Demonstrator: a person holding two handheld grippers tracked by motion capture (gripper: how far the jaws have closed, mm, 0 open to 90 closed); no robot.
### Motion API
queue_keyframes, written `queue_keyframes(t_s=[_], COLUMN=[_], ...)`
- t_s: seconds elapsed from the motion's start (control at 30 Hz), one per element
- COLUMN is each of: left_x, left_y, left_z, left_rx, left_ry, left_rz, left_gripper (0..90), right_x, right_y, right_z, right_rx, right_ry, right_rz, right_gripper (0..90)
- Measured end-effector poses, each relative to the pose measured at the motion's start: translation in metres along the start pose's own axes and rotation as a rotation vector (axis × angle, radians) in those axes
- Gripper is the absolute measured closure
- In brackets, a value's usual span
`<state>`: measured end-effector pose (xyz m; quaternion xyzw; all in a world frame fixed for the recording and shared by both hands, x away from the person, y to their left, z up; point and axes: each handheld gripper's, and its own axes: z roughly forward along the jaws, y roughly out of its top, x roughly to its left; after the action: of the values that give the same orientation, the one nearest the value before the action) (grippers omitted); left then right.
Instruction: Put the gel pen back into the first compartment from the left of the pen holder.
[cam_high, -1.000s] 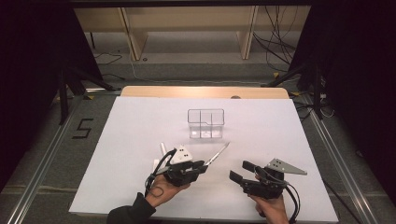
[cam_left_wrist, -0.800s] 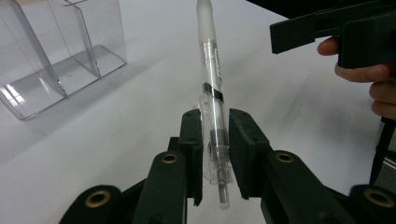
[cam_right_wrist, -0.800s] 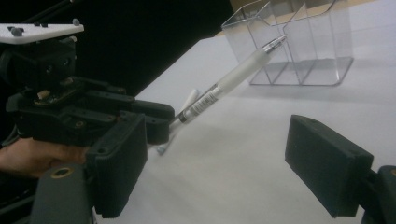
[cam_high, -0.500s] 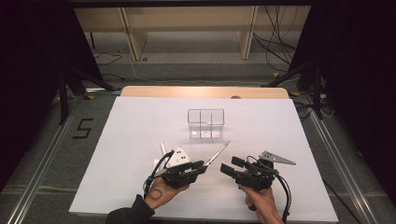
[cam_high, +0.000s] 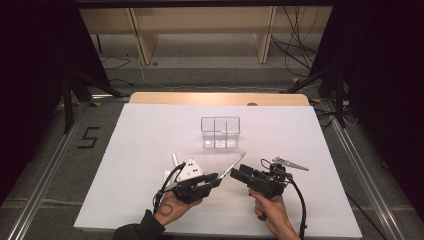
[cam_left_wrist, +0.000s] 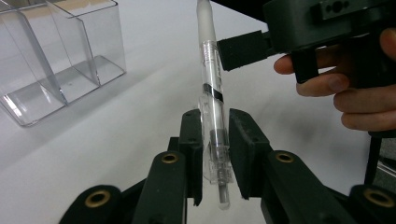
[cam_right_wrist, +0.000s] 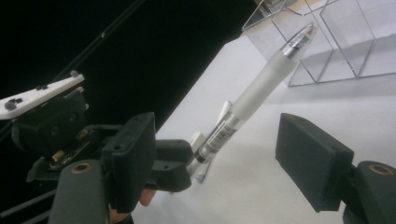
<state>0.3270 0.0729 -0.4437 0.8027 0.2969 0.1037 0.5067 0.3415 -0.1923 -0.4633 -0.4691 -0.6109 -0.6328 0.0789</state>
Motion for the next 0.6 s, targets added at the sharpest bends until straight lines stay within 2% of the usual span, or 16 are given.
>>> queue_keyframes(t_s=[0.3, 0.6], left_x=[-0.003, -0.005], left_y=[-0.001, -0.001], left_z=[0.000, -0.001], left_rx=[-0.005, -0.013], left_ry=[-0.008, -0.009], left_rz=[0.004, 0.004], left_gripper=[75.2, 75.2], right_x=[-0.005, -0.009], right_y=[0.001, 0.000], right_z=[0.006, 0.014], right_rx=[-0.005, 0.001], right_ry=[0.021, 0.048], right_rz=[0.089, 0.152], right_gripper=[40.9, 52.2])
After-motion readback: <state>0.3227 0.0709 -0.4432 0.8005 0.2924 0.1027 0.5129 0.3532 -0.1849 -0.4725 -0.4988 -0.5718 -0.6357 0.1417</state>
